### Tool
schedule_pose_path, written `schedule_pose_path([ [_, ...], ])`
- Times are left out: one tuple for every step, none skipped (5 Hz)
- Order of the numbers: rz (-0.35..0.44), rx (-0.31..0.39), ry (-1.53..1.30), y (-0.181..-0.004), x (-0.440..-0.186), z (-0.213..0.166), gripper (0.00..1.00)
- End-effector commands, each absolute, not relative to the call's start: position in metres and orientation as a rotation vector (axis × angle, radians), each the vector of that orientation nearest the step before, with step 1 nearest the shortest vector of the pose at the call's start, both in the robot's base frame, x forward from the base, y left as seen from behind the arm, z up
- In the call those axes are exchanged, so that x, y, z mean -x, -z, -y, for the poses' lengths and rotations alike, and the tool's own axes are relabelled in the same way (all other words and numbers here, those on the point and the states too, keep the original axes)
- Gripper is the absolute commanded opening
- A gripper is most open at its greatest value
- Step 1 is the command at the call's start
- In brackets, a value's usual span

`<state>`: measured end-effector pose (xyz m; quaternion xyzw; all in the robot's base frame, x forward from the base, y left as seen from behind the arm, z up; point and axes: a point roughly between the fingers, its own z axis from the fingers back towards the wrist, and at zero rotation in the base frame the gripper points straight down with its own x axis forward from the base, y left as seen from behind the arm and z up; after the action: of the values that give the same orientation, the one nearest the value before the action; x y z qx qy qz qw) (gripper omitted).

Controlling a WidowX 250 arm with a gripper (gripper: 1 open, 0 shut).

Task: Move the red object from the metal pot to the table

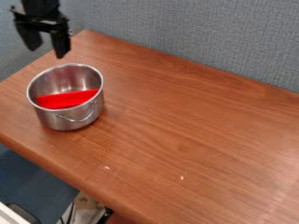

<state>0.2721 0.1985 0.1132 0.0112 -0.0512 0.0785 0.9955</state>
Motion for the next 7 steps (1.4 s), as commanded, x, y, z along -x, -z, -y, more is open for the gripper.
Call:
schedule_pose_path([
  [0.143, -0.087, -0.136, -0.124, -0.268, -0.184, 1.0],
  [0.126, -0.074, -0.095, -0.128, -0.277, -0.199, 0.0],
  [0.118, -0.085, -0.117, -0.119, -0.268, -0.196, 1.0],
  [0.11, -0.097, -0.151, -0.109, -0.264, -0.197, 1.0],
  [0.103, -0.102, -0.185, -0.105, -0.262, -0.197, 1.0],
  [0.101, -0.099, -0.136, -0.105, -0.272, -0.181, 1.0],
  [0.102, -0.101, -0.089, -0.105, -0.28, -0.167, 1.0],
])
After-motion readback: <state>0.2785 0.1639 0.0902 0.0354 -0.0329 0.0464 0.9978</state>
